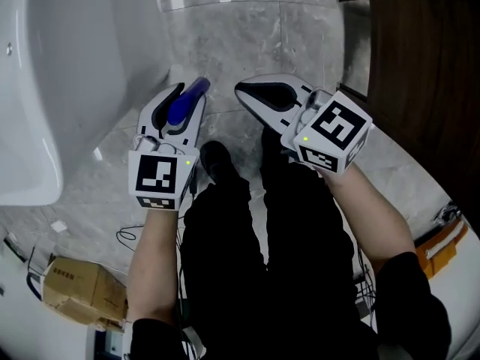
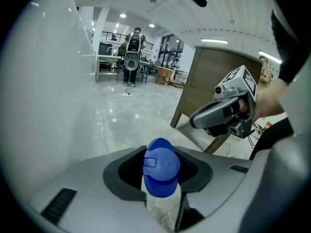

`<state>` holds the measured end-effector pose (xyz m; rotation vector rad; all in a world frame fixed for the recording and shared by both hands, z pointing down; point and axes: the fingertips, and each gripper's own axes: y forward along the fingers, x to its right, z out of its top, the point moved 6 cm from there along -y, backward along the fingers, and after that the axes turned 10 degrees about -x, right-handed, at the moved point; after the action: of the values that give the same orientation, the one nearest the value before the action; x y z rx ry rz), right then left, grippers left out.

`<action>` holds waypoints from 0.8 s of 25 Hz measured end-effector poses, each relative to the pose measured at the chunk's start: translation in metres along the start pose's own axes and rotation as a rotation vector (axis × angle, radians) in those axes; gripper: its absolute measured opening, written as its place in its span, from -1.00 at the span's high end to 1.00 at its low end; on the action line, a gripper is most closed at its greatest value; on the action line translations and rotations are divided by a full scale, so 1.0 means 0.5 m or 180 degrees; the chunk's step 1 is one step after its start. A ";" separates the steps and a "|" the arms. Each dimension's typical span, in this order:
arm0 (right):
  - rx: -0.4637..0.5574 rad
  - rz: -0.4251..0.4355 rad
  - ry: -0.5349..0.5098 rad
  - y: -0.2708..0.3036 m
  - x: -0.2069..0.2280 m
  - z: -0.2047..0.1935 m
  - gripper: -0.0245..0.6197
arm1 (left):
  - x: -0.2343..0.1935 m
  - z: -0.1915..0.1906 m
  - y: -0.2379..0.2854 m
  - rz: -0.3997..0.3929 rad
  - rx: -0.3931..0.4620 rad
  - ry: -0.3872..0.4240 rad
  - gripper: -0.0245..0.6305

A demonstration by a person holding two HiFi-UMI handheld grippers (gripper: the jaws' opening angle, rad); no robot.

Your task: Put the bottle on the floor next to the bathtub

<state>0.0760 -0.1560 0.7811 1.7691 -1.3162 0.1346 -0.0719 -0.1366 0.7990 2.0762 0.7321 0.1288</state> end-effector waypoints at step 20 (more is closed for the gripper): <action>-0.0487 0.0134 -0.1069 0.116 0.187 -0.016 0.84 | -0.088 -0.135 0.281 -0.0076 -0.0064 0.0383 0.46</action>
<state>0.0720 -0.2187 0.8718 1.6818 -1.5570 -0.2448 -0.0684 -0.1703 0.9575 2.0534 0.8249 0.2485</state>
